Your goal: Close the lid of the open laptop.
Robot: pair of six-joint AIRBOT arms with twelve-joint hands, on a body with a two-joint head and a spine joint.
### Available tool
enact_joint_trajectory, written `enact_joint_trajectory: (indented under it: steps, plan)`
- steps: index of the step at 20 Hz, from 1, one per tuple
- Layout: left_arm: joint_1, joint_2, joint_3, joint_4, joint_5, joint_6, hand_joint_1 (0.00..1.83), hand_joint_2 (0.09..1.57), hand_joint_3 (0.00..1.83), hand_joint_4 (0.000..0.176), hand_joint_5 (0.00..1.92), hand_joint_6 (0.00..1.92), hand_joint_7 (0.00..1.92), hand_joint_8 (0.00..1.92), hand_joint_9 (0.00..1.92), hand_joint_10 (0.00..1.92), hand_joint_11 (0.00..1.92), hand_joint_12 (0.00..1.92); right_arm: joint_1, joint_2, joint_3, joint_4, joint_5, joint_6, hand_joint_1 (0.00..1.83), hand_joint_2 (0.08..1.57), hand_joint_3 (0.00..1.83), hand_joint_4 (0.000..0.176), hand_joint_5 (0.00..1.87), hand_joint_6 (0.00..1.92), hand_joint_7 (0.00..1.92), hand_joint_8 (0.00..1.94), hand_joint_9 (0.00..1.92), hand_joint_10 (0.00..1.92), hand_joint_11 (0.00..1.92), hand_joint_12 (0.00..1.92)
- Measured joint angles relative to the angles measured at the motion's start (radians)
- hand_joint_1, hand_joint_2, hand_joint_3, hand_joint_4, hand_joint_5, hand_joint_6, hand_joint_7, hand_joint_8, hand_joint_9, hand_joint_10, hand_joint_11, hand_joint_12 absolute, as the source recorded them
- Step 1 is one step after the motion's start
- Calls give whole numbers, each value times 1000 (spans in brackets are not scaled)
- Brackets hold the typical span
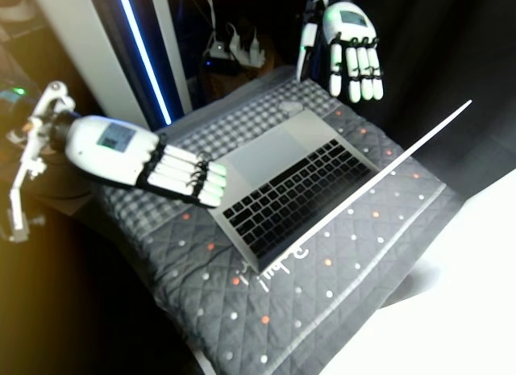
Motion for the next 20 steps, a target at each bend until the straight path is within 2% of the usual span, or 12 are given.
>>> enact_joint_trajectory:
  steps: [1, 2, 3, 5, 6, 8, 9, 11, 12, 16, 18, 20]
  plan:
    - [0, 0, 0, 0, 0, 0, 62, 1442, 32, 82, 0, 0, 0, 0, 0, 0, 0, 0, 0, 0, 0, 2, 0, 0, 140, 1455, 42, 0, 0, 0, 0, 0, 0, 0, 0, 0]
    - [0, 0, -2, 0, 2, 0, 120, 1451, 26, 58, 16, 7, 0, 0, 0, 0, 5, 2, 0, 0, 0, 2, 0, 0, 122, 1461, 35, 0, 0, 0, 0, 0, 0, 0, 0, 0]
    - [0, 1, -2, 2, 5, 0, 136, 1460, 25, 49, 29, 12, 0, 0, 0, 0, 0, 1, 0, 0, 0, 3, -3, 0, 136, 1465, 28, 0, 0, 0, 0, 0, 0, 0, 0, 0]
    - [0, 1, -13, 3, 9, 0, 48, 1486, 23, 45, 13, 4, 0, 0, 0, 0, 2, 1, 0, 0, 0, 3, -2, 0, 142, 1466, 25, 0, 0, 0, 0, 0, 0, 0, 0, 0]
    - [0, 1, -17, 12, 16, 0, 49, 1490, 17, 55, 20, 6, 23, 7, 19, 8, 13, 9, 0, 0, 0, 3, -3, 0, 125, 1464, 20, 0, 0, 0, 0, 0, 0, 0, 0, 0]
    - [13, -7, -17, 31, 23, -35, 219, 1462, 0, 44, 82, 23, 108, 3, 83, 44, 0, 550, 0, 0, 0, 4, -3, 0, 167, 1478, 16, 0, 0, 0, 0, 0, 0, 0, 0, 0]
    - [16, -12, -17, 34, 30, -44, 206, 1471, 2, 37, 91, 23, 108, 3, 89, 53, 0, 707, 0, 0, 0, 4, -2, 0, 127, 1466, 9, 0, 0, 0, 0, 0, 0, 0, 0, 0]
    - [36, -35, -17, 34, 58, -53, 224, 1471, 0, 0, 181, 48, 172, 17, 146, 100, 0, 1003, 0, 0, 0, 4, 0, 0, 65, 1470, 8, 0, 0, 0, 0, 0, 0, 0, 0, 0]
    - [40, -51, -15, 34, 69, -58, 258, 1466, 0, 0, 204, 51, 202, 22, 166, 119, 0, 1055, 0, 0, 1, 4, 2, 0, 66, 1472, 8, 0, 0, 0, 0, 0, 0, 0, 0, 0]
    - [67, -105, 5, 44, 110, -101, 201, 1486, 5, 0, 197, 17, 217, 7, 178, 144, 0, 1084, 12, 0, 3, 7, 8, -1, 39, 1476, 3, 0, 0, 0, 0, 0, 0, 0, 0, 0]
    - [72, -119, 21, 43, 102, -114, 76, 1515, 8, 0, 152, 2, 154, 2, 111, 119, 0, 895, 14, 0, 4, 7, 9, -1, 15, 1480, 4, 0, 0, 0, 0, 0, 0, 0, 0, 0]
    - [79, -129, 30, 44, 87, -136, 120, 1499, 0, 6, 147, 9, 115, 1, 70, 97, 0, 842, 23, 0, 4, 7, 9, -1, 13, 1478, 3, 0, 0, 0, 0, 0, 0, 0, 0, 0]
